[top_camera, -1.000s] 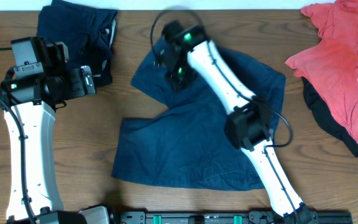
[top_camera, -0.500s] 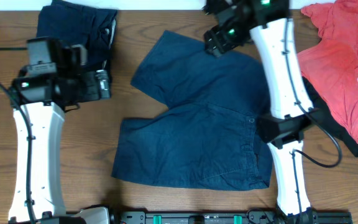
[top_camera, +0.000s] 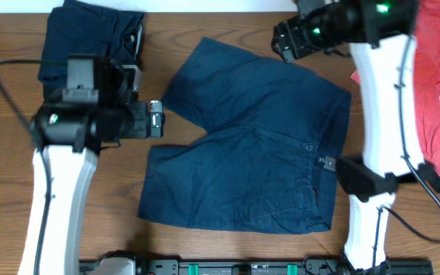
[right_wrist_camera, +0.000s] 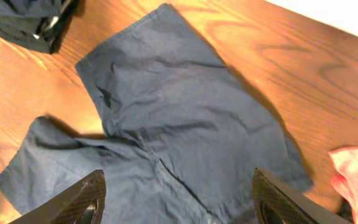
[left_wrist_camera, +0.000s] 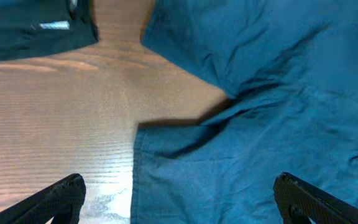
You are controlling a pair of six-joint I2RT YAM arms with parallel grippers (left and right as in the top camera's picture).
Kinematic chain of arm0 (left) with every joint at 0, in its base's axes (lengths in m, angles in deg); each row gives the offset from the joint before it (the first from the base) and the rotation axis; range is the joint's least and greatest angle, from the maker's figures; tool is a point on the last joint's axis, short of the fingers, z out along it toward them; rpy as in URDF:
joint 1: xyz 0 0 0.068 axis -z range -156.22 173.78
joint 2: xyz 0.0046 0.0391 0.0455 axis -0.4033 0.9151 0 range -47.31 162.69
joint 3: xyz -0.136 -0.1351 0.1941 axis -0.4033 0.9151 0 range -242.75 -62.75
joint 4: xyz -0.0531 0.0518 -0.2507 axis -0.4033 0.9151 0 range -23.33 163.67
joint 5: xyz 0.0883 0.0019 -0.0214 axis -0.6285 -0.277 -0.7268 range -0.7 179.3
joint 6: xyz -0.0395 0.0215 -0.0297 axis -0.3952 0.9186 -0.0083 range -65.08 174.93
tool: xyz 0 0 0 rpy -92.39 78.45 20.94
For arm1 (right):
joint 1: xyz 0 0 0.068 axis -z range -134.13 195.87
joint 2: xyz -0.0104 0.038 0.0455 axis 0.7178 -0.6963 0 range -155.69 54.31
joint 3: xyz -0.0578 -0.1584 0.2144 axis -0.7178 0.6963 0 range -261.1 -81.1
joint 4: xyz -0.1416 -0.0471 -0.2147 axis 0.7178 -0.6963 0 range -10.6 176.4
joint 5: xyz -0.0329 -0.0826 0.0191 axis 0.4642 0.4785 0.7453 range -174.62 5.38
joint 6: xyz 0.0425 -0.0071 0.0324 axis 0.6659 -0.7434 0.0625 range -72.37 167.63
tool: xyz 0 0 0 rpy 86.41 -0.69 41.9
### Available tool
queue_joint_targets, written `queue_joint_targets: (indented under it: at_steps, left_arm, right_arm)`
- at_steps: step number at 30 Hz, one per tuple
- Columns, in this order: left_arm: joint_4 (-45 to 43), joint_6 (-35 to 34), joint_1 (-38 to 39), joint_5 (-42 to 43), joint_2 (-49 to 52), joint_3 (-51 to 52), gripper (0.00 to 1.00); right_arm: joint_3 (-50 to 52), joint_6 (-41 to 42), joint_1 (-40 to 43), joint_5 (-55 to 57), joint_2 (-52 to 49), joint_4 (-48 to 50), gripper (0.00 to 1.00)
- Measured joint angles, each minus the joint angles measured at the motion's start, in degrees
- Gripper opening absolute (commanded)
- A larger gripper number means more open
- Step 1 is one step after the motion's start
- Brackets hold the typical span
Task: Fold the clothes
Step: 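Grasp the bottom hem of the shorts with both grippers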
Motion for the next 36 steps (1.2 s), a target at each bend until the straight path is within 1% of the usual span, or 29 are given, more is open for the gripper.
queue_joint_targets:
  at_steps: [1, 3, 7, 11, 13, 16, 20, 21, 25, 30, 33, 36]
  left_arm:
    - [0.1, -0.6, 0.0, -0.1, -1.9, 0.0, 0.98]
    - [0.6, -1.9, 0.0, -0.1, -5.6, 0.0, 0.98]
    - [1.7, -4.2, 0.0, -0.7, -12.3, -0.1, 0.98]
    - [4.6, -5.2, 0.0, -2.1, -14.5, -0.1, 0.98]
    - [5.0, -4.9, 0.0, -2.6, -14.1, -0.1, 0.98]
    - [4.0, -3.1, 0.0, -3.1, -11.6, 1.1, 0.98]
    - [5.1, -1.9, 0.0, -3.5, -4.2, 3.7, 0.99]
    - [6.0, -1.7, 0.0, -3.5, -1.8, 4.3, 0.99]
    - [7.8, -1.7, 0.0, -3.7, 4.4, 7.2, 0.99]
    - [8.1, -6.1, 0.0, -3.7, 4.2, 10.6, 0.99]
    - [7.9, -10.7, 0.5, -3.7, 1.9, 12.7, 0.99]
    - [7.0, -14.8, 1.9, -3.7, -0.8, 16.0, 0.99]
  right_arm:
    - [1.6, 0.5, 0.0, 0.5, 2.1, 0.0, 0.85]
    - [5.7, 1.1, 0.0, 1.4, 6.7, 0.1, 0.86]
    - [15.3, 2.7, 0.0, 3.8, 15.6, -0.1, 0.87]
    - [25.0, 5.0, 0.0, 5.4, 21.5, 0.0, 0.86]
    - [30.1, 6.6, 0.0, 6.6, 23.1, 0.5, 0.85]
    - [37.8, 9.2, 0.0, 7.6, 23.7, 3.7, 0.82]
    - [49.9, 12.5, 0.0, 7.5, 23.6, 10.1, 0.79]
    - [51.7, 12.9, 0.0, 7.4, 23.6, 11.0, 0.79]
    - [61.8, 15.4, 0.0, 6.5, 23.6, 15.8, 0.79]
    - [76.6, 17.8, 0.0, 4.6, 26.0, 23.4, 0.79]
    - [86.4, 18.7, 0.0, 2.3, 30.8, 28.6, 0.79]
    - [93.9, 19.6, 0.0, 0.9, 36.1, 30.8, 0.79]
